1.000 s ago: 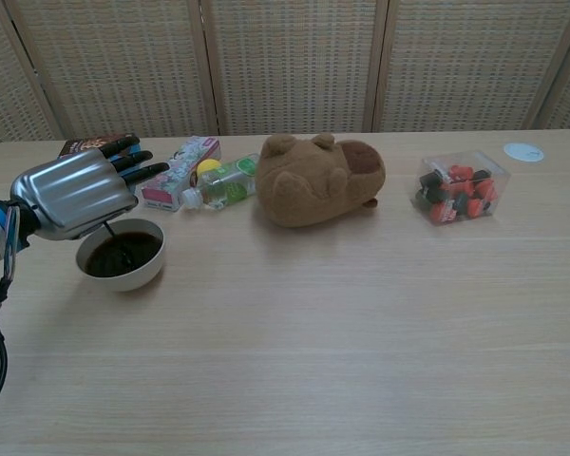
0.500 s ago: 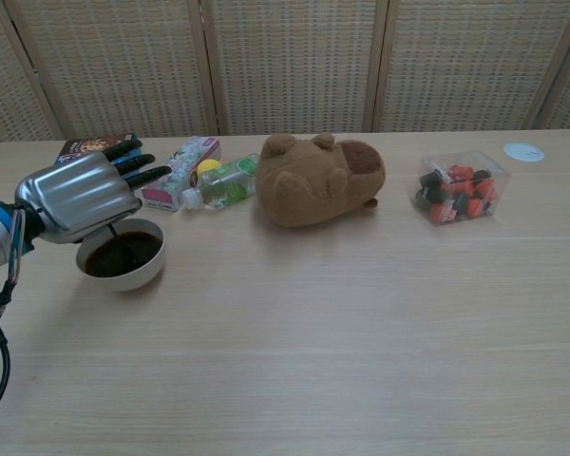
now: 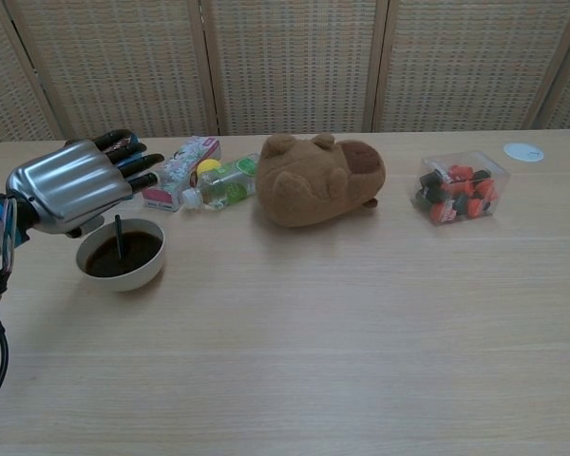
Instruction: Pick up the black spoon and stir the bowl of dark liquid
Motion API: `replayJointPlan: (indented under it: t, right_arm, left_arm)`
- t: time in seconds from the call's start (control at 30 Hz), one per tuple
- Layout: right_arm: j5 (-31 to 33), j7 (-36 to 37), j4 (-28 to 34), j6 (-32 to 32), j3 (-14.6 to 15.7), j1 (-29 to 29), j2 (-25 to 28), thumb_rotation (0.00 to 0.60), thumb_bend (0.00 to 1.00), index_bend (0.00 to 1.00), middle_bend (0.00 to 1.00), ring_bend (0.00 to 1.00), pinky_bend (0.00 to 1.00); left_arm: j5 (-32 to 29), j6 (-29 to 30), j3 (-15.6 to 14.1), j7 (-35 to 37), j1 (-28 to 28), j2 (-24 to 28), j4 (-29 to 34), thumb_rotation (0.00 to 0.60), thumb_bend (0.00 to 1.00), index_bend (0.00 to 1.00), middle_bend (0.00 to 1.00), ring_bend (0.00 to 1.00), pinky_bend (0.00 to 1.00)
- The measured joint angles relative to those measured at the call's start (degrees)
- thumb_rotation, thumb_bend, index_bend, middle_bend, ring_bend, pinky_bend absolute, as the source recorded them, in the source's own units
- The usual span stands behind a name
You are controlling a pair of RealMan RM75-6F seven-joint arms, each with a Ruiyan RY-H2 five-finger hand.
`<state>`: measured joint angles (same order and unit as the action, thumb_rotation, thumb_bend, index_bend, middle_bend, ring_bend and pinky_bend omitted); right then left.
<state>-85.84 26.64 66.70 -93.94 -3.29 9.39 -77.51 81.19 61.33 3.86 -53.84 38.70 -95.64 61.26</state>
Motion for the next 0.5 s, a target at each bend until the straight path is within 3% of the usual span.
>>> replayJointPlan:
  t: [0.5]
  right_arm:
    - [-0.6, -0.45, 0.33, 0.29, -0.11, -0.85, 0.29, 0.6, 0.3, 0.35, 0.21, 0.1, 0.24]
  left_arm:
    - [-3.84, 7.9, 1.19, 10.63, -7.57, 6.96, 11.59, 0.6, 0.41, 0.0, 0.0, 0.0, 0.0]
